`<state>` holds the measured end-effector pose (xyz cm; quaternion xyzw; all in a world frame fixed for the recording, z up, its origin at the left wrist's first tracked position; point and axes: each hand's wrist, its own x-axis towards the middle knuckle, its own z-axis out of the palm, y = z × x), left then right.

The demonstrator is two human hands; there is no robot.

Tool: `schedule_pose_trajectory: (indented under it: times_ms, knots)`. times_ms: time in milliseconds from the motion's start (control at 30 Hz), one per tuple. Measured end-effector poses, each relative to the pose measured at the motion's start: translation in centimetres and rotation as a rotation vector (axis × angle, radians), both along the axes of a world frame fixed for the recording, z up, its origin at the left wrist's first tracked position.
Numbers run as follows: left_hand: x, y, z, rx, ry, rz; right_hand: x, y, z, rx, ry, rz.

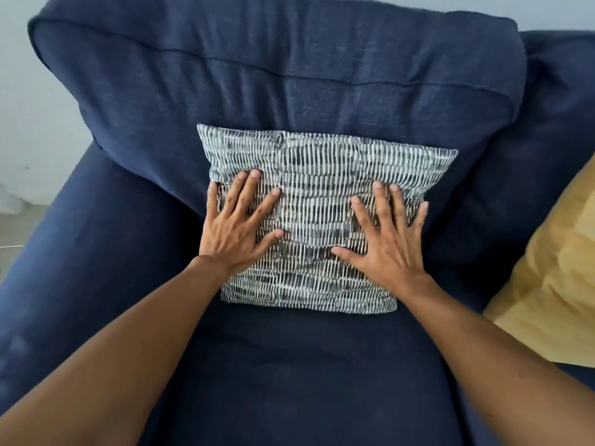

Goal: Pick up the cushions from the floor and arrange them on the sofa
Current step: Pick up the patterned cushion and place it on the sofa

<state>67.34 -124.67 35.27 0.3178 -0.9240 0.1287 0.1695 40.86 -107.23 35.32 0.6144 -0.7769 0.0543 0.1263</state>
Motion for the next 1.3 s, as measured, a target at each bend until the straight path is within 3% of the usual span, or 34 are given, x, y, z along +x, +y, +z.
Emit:
schedule_pose_trajectory:
  times_ms: [167, 400, 533, 833, 1000, 1100, 1300]
  knots:
    - [2.3, 1.1, 0.8, 0.056, 0.115, 0.042, -0.2, 3.4, 1.0, -0.105, -0.103, -0.181]
    - [-2.3, 2.0, 3.0, 0.009, 0.07, -0.09, 4.2, -0.8, 3.0, -0.087, 0.012, 0.032]
    - [-4.0, -0.1, 3.3, 0.022, -0.002, -0.057, 3.0, -3.4, 3.3, -0.023, 0.032, -0.013]
    - [-2.7, -1.5, 4.3, 0.009, 0.059, -0.052, -0.5, -1.9, 4.2, -0.051, -0.058, -0.076]
    - [1.4, 1.2, 1.9, 0.023, 0.17, -0.03, 1.7, 1.8, 2.4, -0.148, -0.116, -0.059]
    - [2.9, 4.3, -0.9, 0.041, 0.124, -0.069, 4.4, 3.4, 0.2, -0.102, -0.089, 0.017]
    - [0.8, 6.5, -4.5, 0.041, 0.093, -0.061, 6.2, 3.7, -3.9, 0.001, -0.1, -0.064]
